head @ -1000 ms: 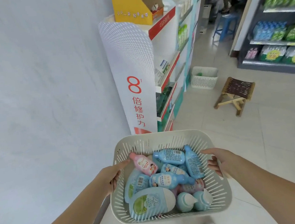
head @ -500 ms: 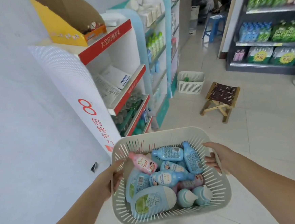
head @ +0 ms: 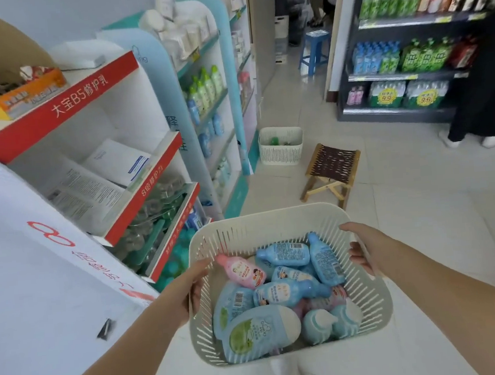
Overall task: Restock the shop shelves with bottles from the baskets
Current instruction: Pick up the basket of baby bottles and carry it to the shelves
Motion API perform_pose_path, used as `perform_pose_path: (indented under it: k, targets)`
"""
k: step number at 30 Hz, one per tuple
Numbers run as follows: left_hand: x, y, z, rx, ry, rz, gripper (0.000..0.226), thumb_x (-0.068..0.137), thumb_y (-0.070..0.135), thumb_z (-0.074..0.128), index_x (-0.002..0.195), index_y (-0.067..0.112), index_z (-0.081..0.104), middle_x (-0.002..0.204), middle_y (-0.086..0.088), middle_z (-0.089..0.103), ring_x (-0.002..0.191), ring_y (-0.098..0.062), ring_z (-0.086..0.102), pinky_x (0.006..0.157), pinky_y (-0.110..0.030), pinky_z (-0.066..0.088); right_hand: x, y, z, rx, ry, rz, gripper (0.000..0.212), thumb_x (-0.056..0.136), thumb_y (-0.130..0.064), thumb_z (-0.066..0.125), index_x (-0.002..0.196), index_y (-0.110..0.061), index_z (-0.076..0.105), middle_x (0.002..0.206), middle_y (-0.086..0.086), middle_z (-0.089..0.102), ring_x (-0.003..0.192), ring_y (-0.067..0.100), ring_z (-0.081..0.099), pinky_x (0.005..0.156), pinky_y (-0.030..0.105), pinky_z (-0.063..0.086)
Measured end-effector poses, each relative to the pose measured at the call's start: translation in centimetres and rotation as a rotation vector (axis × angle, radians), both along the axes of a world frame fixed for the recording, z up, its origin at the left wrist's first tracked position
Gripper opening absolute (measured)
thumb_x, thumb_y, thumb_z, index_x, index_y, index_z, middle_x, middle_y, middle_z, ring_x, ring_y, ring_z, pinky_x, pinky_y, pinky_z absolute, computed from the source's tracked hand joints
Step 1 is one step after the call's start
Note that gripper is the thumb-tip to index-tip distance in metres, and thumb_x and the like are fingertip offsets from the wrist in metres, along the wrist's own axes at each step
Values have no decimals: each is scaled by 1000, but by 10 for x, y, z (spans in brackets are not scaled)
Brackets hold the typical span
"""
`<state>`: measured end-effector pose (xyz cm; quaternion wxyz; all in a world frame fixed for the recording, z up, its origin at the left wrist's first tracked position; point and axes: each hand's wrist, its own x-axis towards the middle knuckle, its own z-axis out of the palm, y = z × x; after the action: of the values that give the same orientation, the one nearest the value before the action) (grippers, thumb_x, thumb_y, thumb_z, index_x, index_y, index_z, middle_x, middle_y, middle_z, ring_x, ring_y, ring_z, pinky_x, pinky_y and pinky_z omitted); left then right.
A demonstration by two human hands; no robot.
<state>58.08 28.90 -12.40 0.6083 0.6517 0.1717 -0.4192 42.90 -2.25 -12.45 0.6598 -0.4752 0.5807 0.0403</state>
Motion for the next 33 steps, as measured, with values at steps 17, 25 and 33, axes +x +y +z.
perform_pose_path:
  k: [17,25,33]
  targets:
    - [137,-151,-16,58,28,4,46,49,40,84,72,8,61,48,-1,50,32,-8,37,34,-13,33,138,-166,-26,25,4,219,50,63,-37,83,89,-12,48,70,3,37,60,13,29,54,28,22]
    - [163,-222,-13,25,0,173,25,76,21,70,68,2,56,41,-4,53,27,-12,44,30,-15,37,221,-250,-41,44,-67,404,33,66,-24,83,84,-11,59,61,1,38,54,12,29,50,25,21]
    - [172,-301,-11,-2,73,436,28,75,25,70,76,0,56,42,-5,56,28,-14,48,31,-15,39,313,-336,-33,40,-63,566,28,69,-24,82,81,-14,59,65,0,48,57,10,37,50,23,26]
